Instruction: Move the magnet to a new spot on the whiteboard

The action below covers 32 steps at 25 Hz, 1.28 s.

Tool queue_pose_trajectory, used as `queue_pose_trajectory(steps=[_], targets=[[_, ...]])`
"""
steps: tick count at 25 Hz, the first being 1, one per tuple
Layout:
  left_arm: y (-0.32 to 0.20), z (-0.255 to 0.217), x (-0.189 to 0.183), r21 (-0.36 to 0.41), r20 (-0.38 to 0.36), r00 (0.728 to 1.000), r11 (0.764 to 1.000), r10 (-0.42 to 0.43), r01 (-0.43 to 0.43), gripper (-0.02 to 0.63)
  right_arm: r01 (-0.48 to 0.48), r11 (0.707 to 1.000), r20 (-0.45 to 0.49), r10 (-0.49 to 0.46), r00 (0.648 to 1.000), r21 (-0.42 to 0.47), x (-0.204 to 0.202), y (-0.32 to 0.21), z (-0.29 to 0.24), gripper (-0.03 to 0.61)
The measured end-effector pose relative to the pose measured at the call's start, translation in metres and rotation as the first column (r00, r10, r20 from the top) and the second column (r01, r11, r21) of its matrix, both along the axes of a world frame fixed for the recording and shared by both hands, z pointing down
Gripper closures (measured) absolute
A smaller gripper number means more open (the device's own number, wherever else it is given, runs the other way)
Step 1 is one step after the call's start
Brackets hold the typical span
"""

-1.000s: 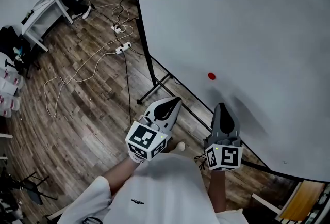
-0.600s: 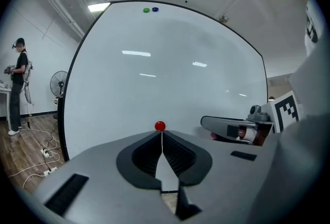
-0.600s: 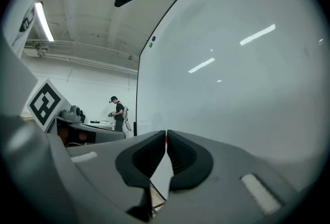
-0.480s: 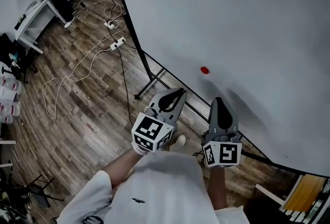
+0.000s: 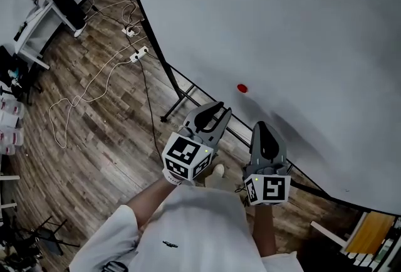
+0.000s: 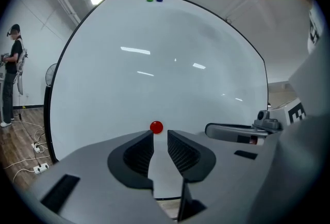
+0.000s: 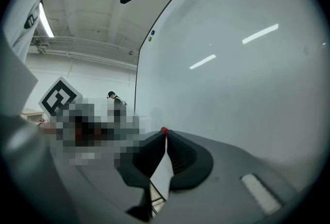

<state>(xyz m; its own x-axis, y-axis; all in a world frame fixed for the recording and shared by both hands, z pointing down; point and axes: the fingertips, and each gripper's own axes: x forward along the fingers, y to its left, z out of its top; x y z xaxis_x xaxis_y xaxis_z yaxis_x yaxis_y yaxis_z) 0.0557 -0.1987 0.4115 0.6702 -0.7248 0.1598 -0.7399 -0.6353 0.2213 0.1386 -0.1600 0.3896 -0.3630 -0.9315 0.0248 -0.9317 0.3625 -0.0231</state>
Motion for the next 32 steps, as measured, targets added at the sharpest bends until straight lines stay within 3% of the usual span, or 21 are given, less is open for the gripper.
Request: queue_pose_trajectory(steps=[32], targets=[[-0.059,0.013,0.043,0.012,0.051,0.998,0.999,0.032,-0.032,0.492,-0.022,1.0,-0.015,0.022,1.0,-0.018,0.013,-0.016,0.004,0.572]])
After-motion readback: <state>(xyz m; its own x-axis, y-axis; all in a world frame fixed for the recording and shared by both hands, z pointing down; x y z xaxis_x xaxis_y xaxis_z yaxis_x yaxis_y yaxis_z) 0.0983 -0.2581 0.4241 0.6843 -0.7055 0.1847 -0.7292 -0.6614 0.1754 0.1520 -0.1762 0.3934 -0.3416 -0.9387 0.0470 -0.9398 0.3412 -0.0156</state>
